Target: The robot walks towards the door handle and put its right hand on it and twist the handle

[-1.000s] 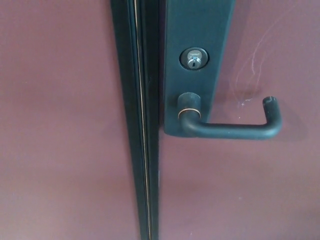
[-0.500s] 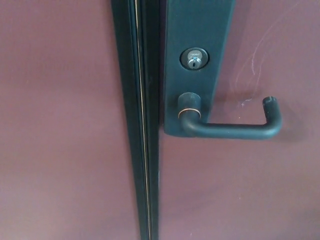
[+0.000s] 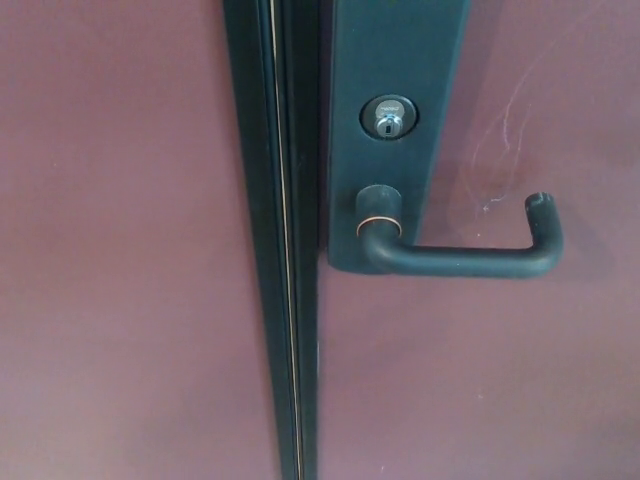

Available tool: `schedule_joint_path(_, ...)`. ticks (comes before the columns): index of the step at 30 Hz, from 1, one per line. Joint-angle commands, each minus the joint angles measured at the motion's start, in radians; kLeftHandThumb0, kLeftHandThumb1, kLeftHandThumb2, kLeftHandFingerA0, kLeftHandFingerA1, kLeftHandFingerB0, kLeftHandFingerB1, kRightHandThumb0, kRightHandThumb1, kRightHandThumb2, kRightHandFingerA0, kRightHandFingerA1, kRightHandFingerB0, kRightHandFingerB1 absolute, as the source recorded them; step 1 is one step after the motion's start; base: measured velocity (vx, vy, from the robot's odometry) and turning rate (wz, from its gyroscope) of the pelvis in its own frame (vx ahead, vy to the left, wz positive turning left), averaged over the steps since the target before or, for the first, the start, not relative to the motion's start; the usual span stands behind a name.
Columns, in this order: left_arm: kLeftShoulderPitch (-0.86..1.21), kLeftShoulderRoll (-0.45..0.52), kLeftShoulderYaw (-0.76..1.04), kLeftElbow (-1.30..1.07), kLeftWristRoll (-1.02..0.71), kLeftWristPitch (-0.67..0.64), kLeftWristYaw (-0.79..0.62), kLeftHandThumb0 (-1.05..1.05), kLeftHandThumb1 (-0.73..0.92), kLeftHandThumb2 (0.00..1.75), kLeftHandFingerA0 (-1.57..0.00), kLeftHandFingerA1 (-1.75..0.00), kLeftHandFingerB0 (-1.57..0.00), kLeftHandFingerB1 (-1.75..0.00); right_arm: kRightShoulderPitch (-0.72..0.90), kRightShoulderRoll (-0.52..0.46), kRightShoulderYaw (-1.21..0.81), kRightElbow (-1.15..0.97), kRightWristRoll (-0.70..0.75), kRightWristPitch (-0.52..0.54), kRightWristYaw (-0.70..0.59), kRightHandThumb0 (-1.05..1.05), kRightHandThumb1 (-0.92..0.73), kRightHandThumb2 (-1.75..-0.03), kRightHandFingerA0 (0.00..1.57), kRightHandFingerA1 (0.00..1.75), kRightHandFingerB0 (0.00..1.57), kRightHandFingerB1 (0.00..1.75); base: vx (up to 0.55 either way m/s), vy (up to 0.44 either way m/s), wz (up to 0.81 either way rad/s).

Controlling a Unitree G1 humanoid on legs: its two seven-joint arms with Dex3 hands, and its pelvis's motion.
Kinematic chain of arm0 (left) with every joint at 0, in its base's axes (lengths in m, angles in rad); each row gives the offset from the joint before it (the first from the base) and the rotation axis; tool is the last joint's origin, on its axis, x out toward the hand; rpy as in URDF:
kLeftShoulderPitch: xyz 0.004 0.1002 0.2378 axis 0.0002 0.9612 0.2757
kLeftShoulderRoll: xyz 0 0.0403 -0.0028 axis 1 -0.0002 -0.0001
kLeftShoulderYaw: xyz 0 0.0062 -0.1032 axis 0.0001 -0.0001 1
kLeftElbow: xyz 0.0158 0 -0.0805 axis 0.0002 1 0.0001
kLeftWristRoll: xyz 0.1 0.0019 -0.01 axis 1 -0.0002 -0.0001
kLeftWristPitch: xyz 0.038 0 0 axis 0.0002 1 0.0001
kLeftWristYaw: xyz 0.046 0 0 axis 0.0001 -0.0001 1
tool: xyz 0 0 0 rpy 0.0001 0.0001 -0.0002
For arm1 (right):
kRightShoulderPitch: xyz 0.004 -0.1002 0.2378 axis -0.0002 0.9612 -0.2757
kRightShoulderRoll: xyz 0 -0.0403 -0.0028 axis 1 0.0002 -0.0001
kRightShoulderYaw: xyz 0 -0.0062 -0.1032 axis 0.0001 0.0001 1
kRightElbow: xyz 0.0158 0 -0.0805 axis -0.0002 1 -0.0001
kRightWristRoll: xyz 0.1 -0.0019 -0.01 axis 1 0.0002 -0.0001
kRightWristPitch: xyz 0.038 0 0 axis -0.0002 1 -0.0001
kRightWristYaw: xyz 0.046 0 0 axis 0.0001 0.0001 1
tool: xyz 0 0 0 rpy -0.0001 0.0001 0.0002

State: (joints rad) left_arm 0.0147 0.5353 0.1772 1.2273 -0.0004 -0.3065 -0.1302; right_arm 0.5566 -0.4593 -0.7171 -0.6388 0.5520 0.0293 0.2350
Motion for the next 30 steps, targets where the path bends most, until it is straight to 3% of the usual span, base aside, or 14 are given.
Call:
schedule_joint_path(1,-0.003,0.016,0.004,0.003,0.0,0.022,-0.012,-0.39,0.39,0.68,-0.62,-0.57,-0.48,-0.5,-0.071,-0.123,-0.024,-0.061,0.168,0.115,0.062,-0.56,-0.48,-0.55,0.55,0.52,0.44,0.42,0.0,0.0,0.0)
schedule_joint_path(19,-0.017,0.025,-0.001,0.0,0.006,0.037,-0.015,-0.39,0.39,0.68,-0.61,-0.57,-0.48,-0.5,-0.511,-0.55,0.156,-0.026,0.191,0.377,0.135,-0.52,-0.52,-0.55,0.48,0.46,0.33,0.36,0.0,0.0,0.0)
schedule_joint_path(30,-0.026,0.033,-0.009,0.007,0.011,0.034,-0.025,-0.4,0.39,0.68,-0.61,-0.57,-0.49,-0.5,-0.68,-0.627,0.334,0.006,0.101,0.393,0.207,-0.56,-0.56,-0.57,0.45,0.43,0.31,0.33,0.0,0.0,0.0)
